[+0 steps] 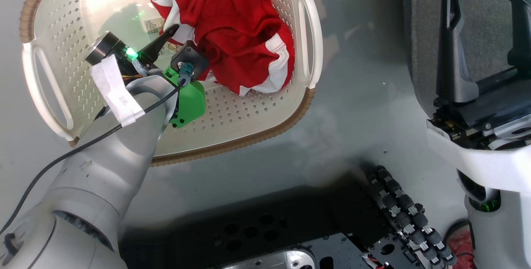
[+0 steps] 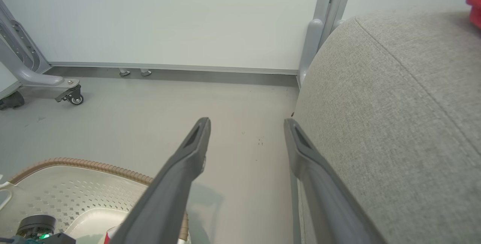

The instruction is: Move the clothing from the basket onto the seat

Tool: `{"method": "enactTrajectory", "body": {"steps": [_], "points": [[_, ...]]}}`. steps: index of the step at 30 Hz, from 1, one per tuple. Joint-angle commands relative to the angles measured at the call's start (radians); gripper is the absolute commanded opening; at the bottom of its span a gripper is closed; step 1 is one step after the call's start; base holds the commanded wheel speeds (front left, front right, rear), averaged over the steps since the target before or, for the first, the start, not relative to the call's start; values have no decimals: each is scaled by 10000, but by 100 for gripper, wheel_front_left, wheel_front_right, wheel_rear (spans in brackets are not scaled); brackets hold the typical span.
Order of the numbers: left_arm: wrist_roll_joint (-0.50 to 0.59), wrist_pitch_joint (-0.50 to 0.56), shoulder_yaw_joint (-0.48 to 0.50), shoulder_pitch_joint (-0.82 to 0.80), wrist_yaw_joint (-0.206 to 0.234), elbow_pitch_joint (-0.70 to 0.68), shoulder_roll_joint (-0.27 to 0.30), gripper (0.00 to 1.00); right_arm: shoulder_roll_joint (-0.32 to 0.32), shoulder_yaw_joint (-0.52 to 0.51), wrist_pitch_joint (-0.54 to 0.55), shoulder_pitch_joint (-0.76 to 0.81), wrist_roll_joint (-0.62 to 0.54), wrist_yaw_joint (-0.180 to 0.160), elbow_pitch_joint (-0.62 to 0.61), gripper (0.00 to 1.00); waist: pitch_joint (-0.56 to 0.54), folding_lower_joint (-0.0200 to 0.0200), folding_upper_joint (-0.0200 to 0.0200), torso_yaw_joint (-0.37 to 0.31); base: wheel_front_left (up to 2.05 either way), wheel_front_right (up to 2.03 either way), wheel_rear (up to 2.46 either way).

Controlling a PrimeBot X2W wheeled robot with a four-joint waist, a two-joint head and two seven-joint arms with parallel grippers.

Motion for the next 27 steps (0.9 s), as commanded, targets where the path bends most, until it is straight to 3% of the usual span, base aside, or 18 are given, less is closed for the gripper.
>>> {"method": "enactTrajectory", "body": {"steps": [1, 12, 13, 14, 15, 16, 27], "points": [[-7, -1, -19, -120, 9, 50, 6, 100, -31, 1, -20, 170, -23, -10, -61, 100, 7, 0, 0, -22, 0, 0, 0], [-371, -1, 175, -94, -168, -126, -109, 100, -108, 70, -18, 338, -53, -10, -112, 100, 23, 0, 0, -60, 0, 0, 0], [-376, -2, 160, -88, -180, -135, -119, 91, -123, 87, -18, 345, -59, -10, -118, 100, 20, 0, 0, -60, 0, 0, 0], [-392, -2, 160, -88, -192, -145, -135, 49, -149, 104, -18, 353, -63, -10, -128, 100, 17, 0, 0, -60, 0, 0, 0], [-390, -1, 147, -86, -194, -145, -147, 34, -164, 104, -18, 358, -63, -10, -137, 100, 15, 0, 0, -60, 0, 0, 0], [-387, -2, 132, -82, -217, -137, -161, 2, -179, 103, -20, 361, -62, -10, -151, 100, 12, 0, 0, -60, 0, 0, 0], [-375, -2, 121, -137, -1, -467, -145, 0, -194, 176, -18, 22, -87, -10, -154, 100, -44, 0, 0, 17, 0, 0, 0]]}}
